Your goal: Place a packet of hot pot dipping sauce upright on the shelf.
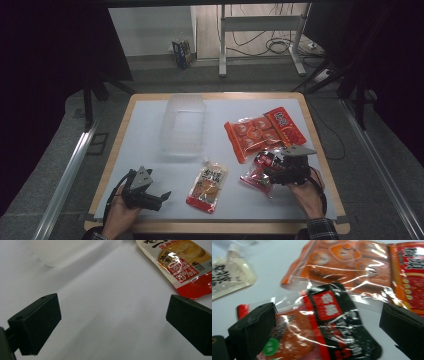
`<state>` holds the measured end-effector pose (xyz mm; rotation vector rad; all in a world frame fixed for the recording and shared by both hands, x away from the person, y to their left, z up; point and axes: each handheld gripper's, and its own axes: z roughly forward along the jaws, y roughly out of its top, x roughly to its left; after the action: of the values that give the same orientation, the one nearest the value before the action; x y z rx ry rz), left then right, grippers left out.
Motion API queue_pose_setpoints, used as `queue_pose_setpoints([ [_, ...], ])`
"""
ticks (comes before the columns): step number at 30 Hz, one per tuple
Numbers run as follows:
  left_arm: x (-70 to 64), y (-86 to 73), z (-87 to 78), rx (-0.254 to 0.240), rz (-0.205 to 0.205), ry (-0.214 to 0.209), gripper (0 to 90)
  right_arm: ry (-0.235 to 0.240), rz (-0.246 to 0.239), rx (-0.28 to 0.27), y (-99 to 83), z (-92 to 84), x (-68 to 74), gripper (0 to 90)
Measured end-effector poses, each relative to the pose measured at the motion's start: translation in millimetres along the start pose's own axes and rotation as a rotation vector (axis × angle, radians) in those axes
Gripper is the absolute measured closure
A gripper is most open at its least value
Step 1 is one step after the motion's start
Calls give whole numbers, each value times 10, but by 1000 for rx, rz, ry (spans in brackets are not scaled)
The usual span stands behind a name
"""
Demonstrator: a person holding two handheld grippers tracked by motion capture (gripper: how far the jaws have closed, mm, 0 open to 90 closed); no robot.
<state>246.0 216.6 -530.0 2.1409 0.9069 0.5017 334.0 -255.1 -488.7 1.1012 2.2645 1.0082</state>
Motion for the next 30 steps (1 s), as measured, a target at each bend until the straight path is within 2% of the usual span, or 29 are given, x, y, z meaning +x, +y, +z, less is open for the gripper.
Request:
queue_pose_setpoints([
  [8, -3, -1, 7, 5, 2, 1, 0, -53, 31, -5, -25, -24, -198, 8],
  [17, -5, -2, 17, 15, 6, 1, 0, -97, 74, 13, -96, -28, -389, 8],
  [23, -7, -1, 22, 18, 10, 2, 0, -117, 102, 10, -122, -26, -471, 8],
  [30, -11, -1, 29, 26, 15, 1, 0, -116, 136, 21, -141, 1, -582, 8],
])
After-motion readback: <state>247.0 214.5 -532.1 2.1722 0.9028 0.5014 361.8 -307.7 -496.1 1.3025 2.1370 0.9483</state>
